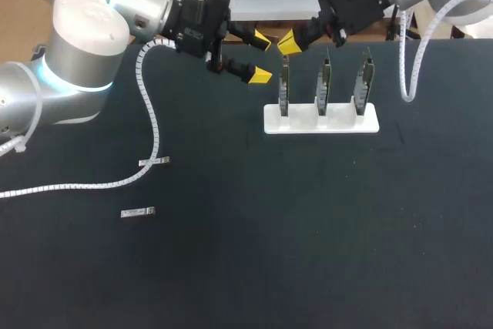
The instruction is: Pick up the optical module with the left hand, and insert it into the network port with the right hand.
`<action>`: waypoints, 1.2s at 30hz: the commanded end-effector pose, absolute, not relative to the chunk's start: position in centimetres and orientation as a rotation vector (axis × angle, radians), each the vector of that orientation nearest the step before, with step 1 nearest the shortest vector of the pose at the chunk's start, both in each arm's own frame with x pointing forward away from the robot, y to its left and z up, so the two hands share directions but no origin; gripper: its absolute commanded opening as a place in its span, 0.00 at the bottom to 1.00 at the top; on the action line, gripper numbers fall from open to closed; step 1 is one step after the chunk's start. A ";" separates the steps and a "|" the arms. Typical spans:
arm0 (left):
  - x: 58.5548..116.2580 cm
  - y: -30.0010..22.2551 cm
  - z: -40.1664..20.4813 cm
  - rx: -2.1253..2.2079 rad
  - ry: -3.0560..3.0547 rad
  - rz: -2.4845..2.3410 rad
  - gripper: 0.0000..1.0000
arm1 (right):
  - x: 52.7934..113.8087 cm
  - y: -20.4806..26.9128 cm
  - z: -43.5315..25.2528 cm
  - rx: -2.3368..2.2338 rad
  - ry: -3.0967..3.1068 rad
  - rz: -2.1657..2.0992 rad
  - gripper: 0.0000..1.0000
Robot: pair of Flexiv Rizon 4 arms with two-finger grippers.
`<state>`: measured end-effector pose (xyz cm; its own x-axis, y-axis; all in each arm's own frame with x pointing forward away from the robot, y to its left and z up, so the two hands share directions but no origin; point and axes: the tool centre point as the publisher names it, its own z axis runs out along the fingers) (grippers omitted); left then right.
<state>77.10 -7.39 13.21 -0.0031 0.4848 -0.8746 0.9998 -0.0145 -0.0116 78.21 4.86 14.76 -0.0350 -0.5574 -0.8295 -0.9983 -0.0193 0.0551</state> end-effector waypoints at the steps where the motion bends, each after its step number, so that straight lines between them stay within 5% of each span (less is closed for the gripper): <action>1: 77.2 -7.4 13.2 1.583 1.569 -0.945 1.00 | 78.4 4.9 14.6 -1.639 1.661 0.934 0.00; 36: 77.2 -7.4 13.2 1.583 1.569 -0.945 1.00 | 78.2 4.6 13.0 -1.633 1.716 0.949 0.00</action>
